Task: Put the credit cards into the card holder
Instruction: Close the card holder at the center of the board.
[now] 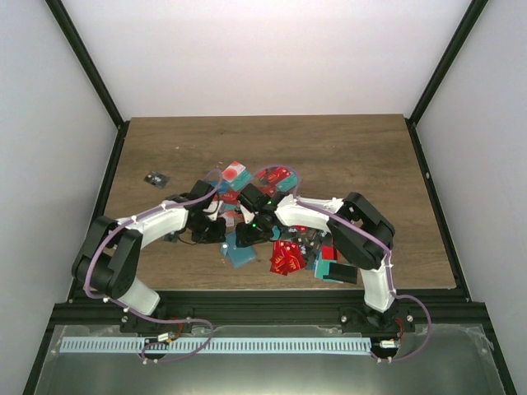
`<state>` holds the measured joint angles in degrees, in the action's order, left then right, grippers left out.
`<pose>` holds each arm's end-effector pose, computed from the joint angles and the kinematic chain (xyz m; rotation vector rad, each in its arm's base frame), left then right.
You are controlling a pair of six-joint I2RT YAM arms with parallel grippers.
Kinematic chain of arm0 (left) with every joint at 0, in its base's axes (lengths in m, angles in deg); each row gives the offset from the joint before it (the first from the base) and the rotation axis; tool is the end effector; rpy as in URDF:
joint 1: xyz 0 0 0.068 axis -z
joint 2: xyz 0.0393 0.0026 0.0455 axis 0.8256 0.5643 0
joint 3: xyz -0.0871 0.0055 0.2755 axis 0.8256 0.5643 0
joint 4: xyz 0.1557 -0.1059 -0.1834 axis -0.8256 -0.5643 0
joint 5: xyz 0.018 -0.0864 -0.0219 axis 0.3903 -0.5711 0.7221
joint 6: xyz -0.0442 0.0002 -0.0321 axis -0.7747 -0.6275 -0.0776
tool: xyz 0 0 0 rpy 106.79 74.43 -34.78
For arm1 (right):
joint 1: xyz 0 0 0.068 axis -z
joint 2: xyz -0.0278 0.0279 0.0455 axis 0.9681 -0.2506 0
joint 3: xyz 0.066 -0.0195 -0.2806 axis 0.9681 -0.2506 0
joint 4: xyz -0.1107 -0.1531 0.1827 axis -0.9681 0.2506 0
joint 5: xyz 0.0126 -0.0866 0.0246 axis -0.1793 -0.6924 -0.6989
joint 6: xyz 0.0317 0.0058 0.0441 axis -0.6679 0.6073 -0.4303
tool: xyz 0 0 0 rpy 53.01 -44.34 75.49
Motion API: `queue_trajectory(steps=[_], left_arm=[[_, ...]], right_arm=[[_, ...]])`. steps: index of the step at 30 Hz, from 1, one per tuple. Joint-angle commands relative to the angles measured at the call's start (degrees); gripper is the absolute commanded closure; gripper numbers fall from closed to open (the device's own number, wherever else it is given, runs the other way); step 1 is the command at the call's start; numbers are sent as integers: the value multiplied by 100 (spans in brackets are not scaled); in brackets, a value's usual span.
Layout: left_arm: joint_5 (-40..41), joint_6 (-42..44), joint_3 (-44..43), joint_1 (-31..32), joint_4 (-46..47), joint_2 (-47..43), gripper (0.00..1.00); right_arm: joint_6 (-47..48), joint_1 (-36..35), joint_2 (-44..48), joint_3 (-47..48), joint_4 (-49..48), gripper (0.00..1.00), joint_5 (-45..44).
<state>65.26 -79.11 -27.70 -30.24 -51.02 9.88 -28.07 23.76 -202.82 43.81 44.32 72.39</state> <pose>0.2317 -0.1228 0.1672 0.1816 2.9980 -0.5791 0.2380 0.3213 0.1624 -0.7043 2.9022 0.7459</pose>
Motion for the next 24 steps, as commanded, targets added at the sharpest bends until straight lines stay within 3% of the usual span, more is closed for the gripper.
queue_trajectory(steps=[1, 12, 17, 24], left_arm=[[45, 10, 115, -12, -22, -46, 94], [126, -16, 129, -10, -36, 38, 94], [99, -8, 129, -11, -27, 35, 94], [62, 1, 128, -10, -24, 28, 94]], right_arm=[[33, 35, -80, 43, -20, 57, -83], [261, 257, 711, 142, -586, 56, 832], [401, 259, 594, 80, -952, 58, 1597], [463, 258, 455, -51, -1310, 59, 1856]])
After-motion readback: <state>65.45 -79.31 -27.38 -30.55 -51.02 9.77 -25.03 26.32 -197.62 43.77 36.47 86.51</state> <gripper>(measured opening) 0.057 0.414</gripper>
